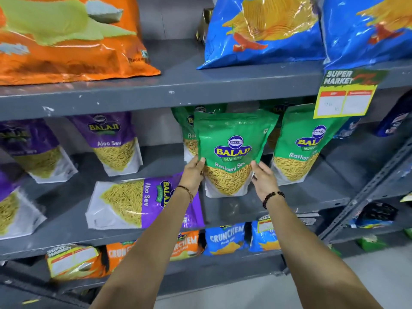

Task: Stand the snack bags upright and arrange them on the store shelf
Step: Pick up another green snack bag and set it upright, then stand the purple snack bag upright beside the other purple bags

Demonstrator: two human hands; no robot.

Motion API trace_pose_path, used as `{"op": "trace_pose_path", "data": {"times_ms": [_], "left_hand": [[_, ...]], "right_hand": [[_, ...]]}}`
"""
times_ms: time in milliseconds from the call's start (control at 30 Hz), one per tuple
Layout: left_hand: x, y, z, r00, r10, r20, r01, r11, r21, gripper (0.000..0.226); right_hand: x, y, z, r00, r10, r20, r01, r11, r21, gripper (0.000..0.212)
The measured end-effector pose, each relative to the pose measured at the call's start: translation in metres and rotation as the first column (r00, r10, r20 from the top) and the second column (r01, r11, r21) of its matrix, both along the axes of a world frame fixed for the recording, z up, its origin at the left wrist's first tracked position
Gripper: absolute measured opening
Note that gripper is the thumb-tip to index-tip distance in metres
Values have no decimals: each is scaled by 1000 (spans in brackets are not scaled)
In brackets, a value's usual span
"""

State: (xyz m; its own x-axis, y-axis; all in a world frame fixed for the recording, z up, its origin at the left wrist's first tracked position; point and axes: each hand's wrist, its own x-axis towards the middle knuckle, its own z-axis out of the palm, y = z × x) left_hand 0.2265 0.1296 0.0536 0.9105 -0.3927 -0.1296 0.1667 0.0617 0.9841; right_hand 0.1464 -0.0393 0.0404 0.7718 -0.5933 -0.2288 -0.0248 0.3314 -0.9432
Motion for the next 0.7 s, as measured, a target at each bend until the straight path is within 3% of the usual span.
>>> {"op": "trace_pose_path", "data": {"times_ms": [133,233,300,367,433,500,567,633,700], "left_hand": [[2,7,-5,998,56,-7,-56,998,10,33],[3,27,-11,995,52,87,-60,994,89,32],[13,48,-12,987,5,163,-36,983,183,31],[31,77,-14,963,-51,266,-54,927,372,32],[49,112,-11,913,-165,374,-102,794,599,36],[65,149,-8,846,-376,377,-129,542,830,48],[78,185,-7,812,-522,261,-137,264,955,59],[82,212,-5,820,-549,161,-107,130,986,67],[79,226,-5,807,-579,116,-83,84,993,69]], "right_hand": [[1,6,6,998,-64,-18,64,998,-11,55],[2,15,3,986,-153,-69,149,988,-49,51],[-2,27,-1,959,-264,-103,258,964,-69,34],[-7,49,-3,911,-389,-138,383,921,-73,12],[-12,73,-11,856,-471,-213,458,882,-109,22],[-18,106,-21,808,-517,-284,503,855,-127,34],[-27,144,-24,786,-513,-345,509,853,-110,47],[-33,180,-23,812,-415,-411,415,905,-96,46],[-33,216,-22,860,-300,-413,315,948,-34,43]]}}
